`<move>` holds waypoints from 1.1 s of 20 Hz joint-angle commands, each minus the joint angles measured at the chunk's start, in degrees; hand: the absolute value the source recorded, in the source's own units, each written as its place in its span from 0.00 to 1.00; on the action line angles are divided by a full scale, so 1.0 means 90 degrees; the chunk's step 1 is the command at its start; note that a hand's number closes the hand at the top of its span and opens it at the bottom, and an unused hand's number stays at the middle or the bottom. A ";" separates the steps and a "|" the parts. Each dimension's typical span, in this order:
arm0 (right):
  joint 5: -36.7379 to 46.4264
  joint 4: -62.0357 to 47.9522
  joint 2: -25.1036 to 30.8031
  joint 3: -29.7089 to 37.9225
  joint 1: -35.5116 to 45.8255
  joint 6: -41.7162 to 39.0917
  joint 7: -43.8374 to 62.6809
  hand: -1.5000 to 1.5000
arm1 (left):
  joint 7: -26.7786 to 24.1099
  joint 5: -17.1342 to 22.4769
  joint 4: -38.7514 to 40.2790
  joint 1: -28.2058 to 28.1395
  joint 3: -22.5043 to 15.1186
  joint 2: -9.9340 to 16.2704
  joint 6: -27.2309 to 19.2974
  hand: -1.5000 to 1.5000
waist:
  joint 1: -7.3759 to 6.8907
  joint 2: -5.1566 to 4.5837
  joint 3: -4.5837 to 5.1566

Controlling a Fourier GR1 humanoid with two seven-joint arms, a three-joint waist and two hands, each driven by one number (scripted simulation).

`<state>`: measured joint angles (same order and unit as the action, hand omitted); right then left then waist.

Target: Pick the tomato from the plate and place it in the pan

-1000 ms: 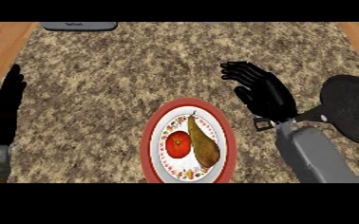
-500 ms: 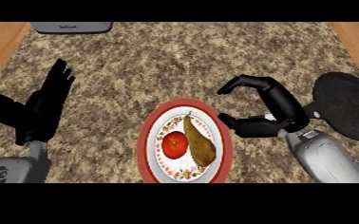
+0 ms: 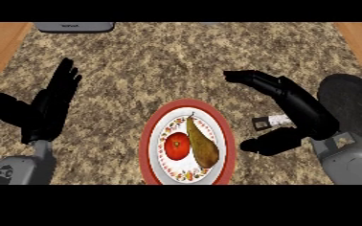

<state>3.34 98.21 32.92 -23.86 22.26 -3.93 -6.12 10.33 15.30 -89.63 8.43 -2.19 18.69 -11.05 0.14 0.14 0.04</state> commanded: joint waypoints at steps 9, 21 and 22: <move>0.1515 -0.0391 -0.0641 -0.1299 0.2214 -0.1533 0.2419 0.00 | -0.0004 -0.0176 0.0028 0.0158 0.0014 -0.0113 0.0031 0.50 | -0.0111 -0.0016 0.0006; 0.1669 -0.0451 -0.1424 -0.2001 0.2377 -0.3855 0.3846 0.00 | 0.0142 -0.0269 0.0226 0.0369 0.0116 -0.0292 0.0075 0.50 | -0.0012 -0.0009 -0.0002; 0.1523 -0.0188 -0.1759 -0.2117 0.2558 -0.4062 0.4474 0.00 | 0.0079 -0.0233 -0.0160 -0.0042 0.0108 -0.0265 0.0091 0.50 | -0.0037 0.0008 0.0000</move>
<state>17.09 93.41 20.82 -42.46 44.23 -35.07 27.46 11.31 13.68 -89.48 9.63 -1.43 16.79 -10.18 -0.33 0.09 0.05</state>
